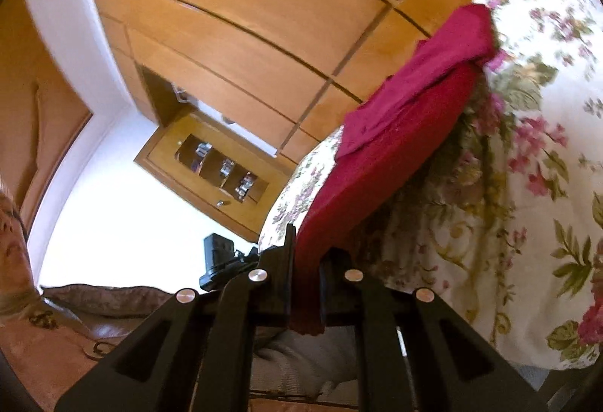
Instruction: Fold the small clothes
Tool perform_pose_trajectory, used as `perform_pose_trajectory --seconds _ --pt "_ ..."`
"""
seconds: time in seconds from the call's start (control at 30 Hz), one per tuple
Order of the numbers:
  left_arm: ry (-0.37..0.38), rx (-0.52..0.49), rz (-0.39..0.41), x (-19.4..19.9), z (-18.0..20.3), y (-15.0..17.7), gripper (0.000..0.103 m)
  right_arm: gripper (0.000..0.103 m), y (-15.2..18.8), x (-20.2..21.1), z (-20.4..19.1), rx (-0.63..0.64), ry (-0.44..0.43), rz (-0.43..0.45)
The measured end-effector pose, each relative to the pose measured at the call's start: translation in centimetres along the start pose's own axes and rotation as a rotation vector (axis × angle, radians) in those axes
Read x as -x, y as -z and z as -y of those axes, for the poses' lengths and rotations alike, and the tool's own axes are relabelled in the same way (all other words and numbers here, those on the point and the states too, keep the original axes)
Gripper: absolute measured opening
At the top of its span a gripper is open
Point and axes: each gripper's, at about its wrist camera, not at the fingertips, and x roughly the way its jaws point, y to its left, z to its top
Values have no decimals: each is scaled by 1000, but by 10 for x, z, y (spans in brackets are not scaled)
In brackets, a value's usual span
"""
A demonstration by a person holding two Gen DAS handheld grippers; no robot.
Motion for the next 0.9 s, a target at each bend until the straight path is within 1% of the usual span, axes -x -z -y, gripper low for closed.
perform_pose_trajectory --seconds 0.03,0.07,0.1,0.13,0.17,0.2,0.27,0.3,0.33,0.37,0.4,0.43,0.47,0.5,0.53,0.57,0.67,0.77,0.87,0.9 --pt "-49 -2 -13 -4 -6 2 3 8 0 2 3 -5 4 2" --pt "-56 7 -29 -8 -11 4 18 8 0 3 4 -11 3 6" --pt "-26 34 -64 -15 -18 7 28 8 0 5 6 -15 2 8" --pt "22 72 -95 -23 -24 10 42 8 0 5 7 -18 7 6" --pt "79 102 -117 -29 -29 13 46 8 0 6 8 -19 11 3" --pt "116 122 -128 -36 -32 15 46 8 0 5 8 -21 14 0" --pt "150 141 -126 -41 -34 16 45 8 -1 7 11 -25 22 -4" --pt "201 163 -125 -44 -36 15 45 8 -1 6 10 -26 23 -3" --pt "217 174 -125 -45 -36 16 46 8 -1 7 11 -29 25 -1" --pt "208 173 -132 -48 -35 15 39 8 -1 8 13 -33 28 1" --pt "194 155 -140 -49 -29 17 25 8 -1 7 13 -36 31 3" --pt "167 124 -153 -48 -26 16 6 8 -1 8 14 -38 34 5" --pt "136 77 -159 -47 -17 16 6 8 -1 8 12 -36 33 5" --pt "130 55 -157 -45 -10 16 6 8 -1 9 10 -29 29 5" --pt "128 37 -152 -40 -4 15 6 8 -1 10 5 -14 21 7" --pt "143 25 -134 -31 4 12 5 8 -1 10 2 -3 8 8" --pt "250 11 -68 -5 19 6 5 8 -1 13 -9 29 -35 9" --pt "385 -27 3 27 40 3 5 8 -1 21 -22 57 -96 22" --pt "539 -12 59 51 44 -1 5 8 2 44 -36 89 -202 80" --pt "607 -5 85 60 43 -2 5 8 3 53 -40 97 -230 103"
